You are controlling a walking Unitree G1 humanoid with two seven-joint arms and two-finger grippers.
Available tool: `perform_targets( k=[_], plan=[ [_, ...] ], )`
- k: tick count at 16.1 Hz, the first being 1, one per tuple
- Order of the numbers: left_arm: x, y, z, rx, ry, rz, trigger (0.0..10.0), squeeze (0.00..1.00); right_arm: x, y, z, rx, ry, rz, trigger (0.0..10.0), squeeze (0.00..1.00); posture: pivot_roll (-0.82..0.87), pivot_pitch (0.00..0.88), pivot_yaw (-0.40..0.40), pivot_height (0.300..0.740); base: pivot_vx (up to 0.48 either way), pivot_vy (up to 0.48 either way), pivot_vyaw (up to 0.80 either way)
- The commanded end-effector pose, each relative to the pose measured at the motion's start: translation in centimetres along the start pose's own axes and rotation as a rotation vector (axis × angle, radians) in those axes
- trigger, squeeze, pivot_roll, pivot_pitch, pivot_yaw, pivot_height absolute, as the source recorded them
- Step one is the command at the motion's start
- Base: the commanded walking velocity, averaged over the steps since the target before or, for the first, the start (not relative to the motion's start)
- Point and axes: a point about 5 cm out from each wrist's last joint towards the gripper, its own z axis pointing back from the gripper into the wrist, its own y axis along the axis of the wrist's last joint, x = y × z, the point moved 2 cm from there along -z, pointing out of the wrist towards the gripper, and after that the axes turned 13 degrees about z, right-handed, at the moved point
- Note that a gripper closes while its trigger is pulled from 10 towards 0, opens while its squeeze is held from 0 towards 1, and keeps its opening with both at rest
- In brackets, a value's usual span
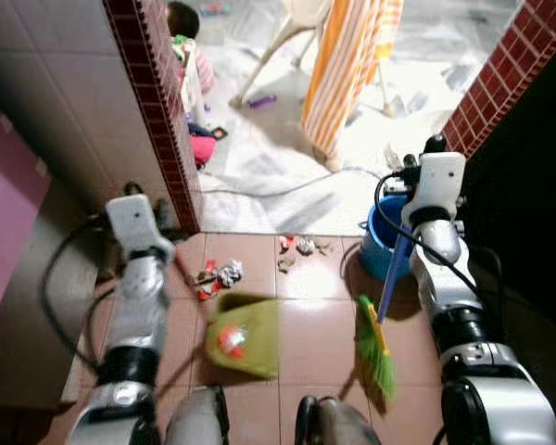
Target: Sweep floor
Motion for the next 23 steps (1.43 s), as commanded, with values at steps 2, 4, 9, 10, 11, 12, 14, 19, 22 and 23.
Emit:
perform_targets(
  k=[2,4,9,10,11,12,14,19,22,23],
  plan=[
    [2.0,0.9,0.4,0.069,-0.101,-0.081,10.0,0.00,-1.5,-0.3,0.7,-0.032,-0.002,-0.109,10.0,0.00,0.02,0.081,-0.041,0.740,0.000,0.000,0.00],
    [2.0,0.9,0.4,0.068,-0.120,-0.110,10.0,0.00,-2.9,0.4,0.8,-0.028,0.017,-0.129,10.0,0.00,0.02,0.070,-0.041,0.740,0.000,0.000,0.00],
    [2.2,0.7,0.4,0.055,-0.090,-0.110,10.0,0.00,-4.2,1.2,1.5,0.003,0.026,-0.214,10.0,0.00,0.02,0.042,0.014,0.740,0.000,0.000,0.00],
    [2.0,0.4,0.5,0.051,-0.071,-0.107,10.0,0.00,-4.0,1.1,1.6,0.006,0.017,-0.206,10.0,0.00,0.02,0.042,0.014,0.740,0.000,0.000,0.00],
    [1.6,0.0,0.9,0.037,-0.041,-0.101,10.0,0.00,-3.4,1.1,1.8,0.015,-0.004,-0.212,10.0,0.00,0.01,0.031,0.028,0.740,0.000,0.000,0.00],
    [1.6,-0.5,1.1,0.022,-0.053,-0.105,10.0,0.00,-3.1,1.0,1.8,0.020,-0.012,-0.208,10.0,0.00,0.01,0.029,0.029,0.740,0.000,0.000,0.00],
    [1.9,-1.1,1.5,0.010,-0.077,-0.124,10.0,0.00,-3.1,0.8,2.0,0.015,-0.005,-0.217,10.0,0.00,0.02,0.032,0.021,0.740,0.000,0.000,0.00],
    [0.9,-1.8,2.3,-0.005,-0.049,-0.137,10.0,0.00,-3.2,-0.1,3.1,-0.002,0.073,-0.197,10.0,0.00,0.03,0.013,-0.002,0.740,0.000,0.000,0.00],
    [0.2,-2.4,3.2,-0.022,-0.049,-0.154,10.0,0.00,-3.2,-0.8,4.2,-0.020,0.091,-0.203,10.0,0.00,0.03,0.000,0.002,0.740,0.000,0.000,0.00],
    [0.1,-2.4,3.4,-0.022,-0.053,-0.162,10.0,0.00,-3.2,-1.0,4.5,-0.028,0.091,-0.196,10.0,0.00,0.03,0.000,0.003,0.740,0.000,0.000,0.00]
  ],
)
